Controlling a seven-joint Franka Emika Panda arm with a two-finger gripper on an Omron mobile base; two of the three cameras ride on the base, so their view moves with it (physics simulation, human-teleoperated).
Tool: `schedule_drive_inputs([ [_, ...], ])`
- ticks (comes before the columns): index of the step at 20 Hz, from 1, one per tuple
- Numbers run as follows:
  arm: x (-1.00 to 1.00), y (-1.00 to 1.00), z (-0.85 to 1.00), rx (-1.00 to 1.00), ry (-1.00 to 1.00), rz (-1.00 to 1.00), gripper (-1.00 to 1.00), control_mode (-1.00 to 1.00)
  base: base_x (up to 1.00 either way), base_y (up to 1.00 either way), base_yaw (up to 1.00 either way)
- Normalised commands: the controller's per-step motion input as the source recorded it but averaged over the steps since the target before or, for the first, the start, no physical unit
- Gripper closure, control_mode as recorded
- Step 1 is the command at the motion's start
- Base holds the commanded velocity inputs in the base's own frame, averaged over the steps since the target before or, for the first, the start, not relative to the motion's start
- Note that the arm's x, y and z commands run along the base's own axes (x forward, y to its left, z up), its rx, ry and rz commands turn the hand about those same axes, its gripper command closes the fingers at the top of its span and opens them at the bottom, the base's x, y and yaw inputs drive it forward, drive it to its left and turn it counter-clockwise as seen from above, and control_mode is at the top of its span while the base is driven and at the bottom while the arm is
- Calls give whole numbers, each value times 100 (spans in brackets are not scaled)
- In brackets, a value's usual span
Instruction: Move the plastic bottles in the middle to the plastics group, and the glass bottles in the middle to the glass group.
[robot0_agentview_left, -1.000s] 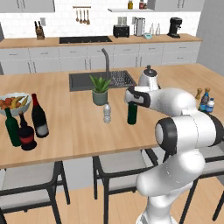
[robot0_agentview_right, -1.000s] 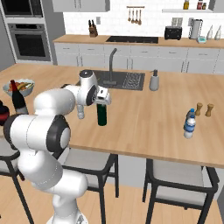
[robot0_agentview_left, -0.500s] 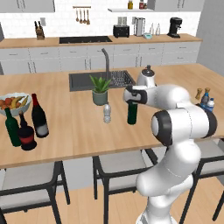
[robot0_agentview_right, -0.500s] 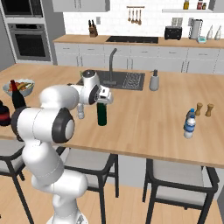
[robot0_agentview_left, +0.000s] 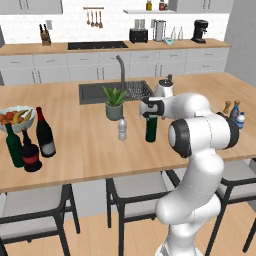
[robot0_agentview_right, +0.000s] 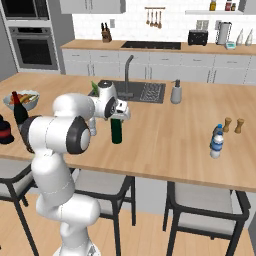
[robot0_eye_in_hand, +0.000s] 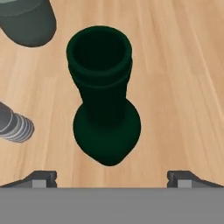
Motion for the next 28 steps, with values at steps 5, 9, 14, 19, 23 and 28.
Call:
schedule_drive_inputs([
  [5, 19, 0, -20, 0, 1, 2, -100, -100, 0, 0, 0],
  [9, 13, 0, -19, 0, 0, 2, -100, -100, 0, 0, 0],
  [14, 6, 0, -12, 0, 0, 0, -100, -100, 0, 0, 0],
  [19, 2, 0, -3, 0, 0, 0, -100, -100, 0, 0, 0],
  [23, 0, 0, 0, 0, 0, 0, 100, -100, 0, 0, 0],
  [28, 0, 0, 0, 0, 0, 0, 100, -100, 0, 0, 0],
])
